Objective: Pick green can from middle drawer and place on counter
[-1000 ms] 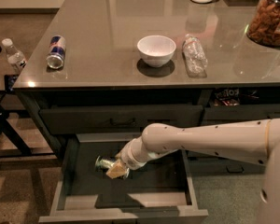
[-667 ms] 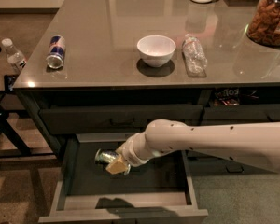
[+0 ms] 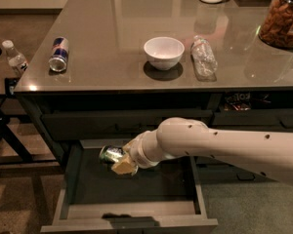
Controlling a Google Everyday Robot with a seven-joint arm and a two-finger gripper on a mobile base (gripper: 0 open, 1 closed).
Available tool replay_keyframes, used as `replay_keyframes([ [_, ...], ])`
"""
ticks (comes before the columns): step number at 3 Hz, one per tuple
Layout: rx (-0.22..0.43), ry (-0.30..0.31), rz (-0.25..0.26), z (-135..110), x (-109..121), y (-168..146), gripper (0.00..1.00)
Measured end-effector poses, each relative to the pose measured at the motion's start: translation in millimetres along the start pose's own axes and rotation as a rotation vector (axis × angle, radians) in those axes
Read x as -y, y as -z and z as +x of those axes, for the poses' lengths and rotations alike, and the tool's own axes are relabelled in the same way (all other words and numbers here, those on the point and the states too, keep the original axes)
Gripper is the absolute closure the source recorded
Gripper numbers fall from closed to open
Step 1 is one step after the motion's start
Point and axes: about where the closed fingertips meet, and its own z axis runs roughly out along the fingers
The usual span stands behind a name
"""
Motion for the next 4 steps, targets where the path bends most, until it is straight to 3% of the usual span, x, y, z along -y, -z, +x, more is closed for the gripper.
replay_keyframes([
  [1,0.016,0.013,0.054,-20.6,4.9,15.1,1.0],
  [3,0.089,0.096,0.19,-82.1,13.4,78.9,1.0],
  [4,0.089,0.099,0.194,-83.3,13.2,80.5,1.0],
])
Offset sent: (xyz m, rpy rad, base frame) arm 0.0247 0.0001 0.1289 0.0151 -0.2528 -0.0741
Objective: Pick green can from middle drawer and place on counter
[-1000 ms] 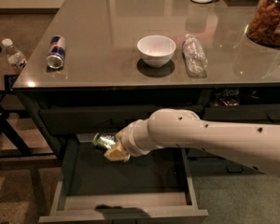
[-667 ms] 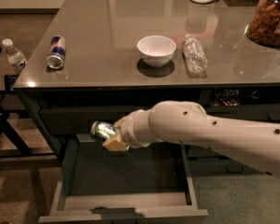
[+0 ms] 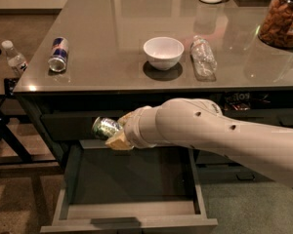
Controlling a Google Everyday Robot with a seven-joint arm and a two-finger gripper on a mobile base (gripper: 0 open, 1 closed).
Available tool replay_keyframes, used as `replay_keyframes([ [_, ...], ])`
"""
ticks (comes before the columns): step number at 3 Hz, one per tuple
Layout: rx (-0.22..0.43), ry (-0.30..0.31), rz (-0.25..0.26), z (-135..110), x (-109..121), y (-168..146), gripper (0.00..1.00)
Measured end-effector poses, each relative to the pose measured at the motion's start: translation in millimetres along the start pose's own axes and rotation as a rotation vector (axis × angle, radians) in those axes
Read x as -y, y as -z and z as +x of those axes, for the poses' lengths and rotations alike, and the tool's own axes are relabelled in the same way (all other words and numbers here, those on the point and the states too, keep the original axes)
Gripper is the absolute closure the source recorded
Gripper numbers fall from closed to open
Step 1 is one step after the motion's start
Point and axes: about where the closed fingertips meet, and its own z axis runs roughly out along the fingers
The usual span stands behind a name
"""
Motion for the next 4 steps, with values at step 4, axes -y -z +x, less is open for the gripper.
replay_keyframes([
  [4,0.063,0.07,0.152,-78.8,62.9,38.8,1.0],
])
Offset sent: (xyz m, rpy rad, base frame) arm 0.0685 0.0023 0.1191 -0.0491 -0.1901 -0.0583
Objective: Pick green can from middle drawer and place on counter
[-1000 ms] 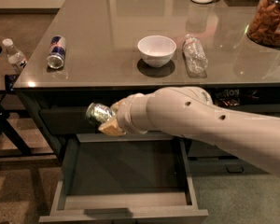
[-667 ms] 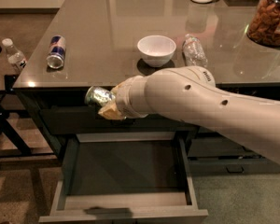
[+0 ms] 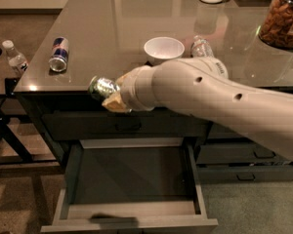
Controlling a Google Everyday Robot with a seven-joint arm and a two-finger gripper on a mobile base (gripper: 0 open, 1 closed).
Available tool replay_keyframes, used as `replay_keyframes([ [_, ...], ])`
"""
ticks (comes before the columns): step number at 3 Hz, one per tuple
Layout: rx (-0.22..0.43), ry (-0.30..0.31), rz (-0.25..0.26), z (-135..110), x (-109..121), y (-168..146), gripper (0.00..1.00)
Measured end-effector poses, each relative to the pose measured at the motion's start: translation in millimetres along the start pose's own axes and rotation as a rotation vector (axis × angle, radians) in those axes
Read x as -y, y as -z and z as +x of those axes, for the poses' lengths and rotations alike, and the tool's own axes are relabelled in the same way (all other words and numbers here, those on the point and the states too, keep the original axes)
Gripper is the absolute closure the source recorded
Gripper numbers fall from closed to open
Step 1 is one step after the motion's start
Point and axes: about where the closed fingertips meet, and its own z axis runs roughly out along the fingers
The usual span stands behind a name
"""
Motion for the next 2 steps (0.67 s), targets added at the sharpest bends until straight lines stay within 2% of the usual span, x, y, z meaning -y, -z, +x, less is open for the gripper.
replay_keyframes([
  [1,0.019,0.043,0.062,-34.6,32.9,17.9,1.0],
  [2,0.023,0.05,0.07,-38.5,36.7,19.6,1.0],
])
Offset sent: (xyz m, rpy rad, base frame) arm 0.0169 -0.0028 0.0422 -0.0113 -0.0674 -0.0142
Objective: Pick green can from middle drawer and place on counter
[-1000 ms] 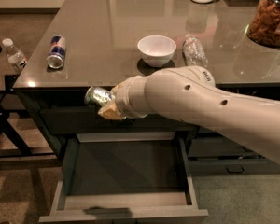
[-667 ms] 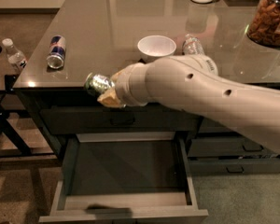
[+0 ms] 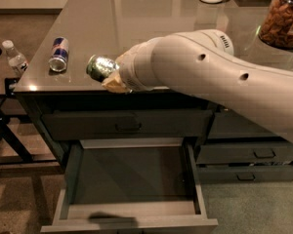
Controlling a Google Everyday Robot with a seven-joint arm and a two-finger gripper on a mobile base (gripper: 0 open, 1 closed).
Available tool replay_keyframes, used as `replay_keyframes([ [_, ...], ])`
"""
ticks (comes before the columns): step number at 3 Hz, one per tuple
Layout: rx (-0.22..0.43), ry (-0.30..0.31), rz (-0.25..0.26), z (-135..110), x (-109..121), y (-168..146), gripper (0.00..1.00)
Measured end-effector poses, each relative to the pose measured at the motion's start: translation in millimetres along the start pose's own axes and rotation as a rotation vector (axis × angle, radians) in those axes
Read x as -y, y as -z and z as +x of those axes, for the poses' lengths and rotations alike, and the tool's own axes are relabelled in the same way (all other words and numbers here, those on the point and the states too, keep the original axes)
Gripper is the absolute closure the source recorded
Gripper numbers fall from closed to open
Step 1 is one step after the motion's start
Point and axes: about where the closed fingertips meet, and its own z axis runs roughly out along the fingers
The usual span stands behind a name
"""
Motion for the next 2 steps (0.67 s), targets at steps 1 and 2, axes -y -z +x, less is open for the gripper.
replay_keyframes([
  [1,0.007,-0.011,-0.005,-6.2,12.5,-7.4,1.0],
  [2,0.026,-0.054,-0.051,-29.2,57.0,-52.8,1.0],
])
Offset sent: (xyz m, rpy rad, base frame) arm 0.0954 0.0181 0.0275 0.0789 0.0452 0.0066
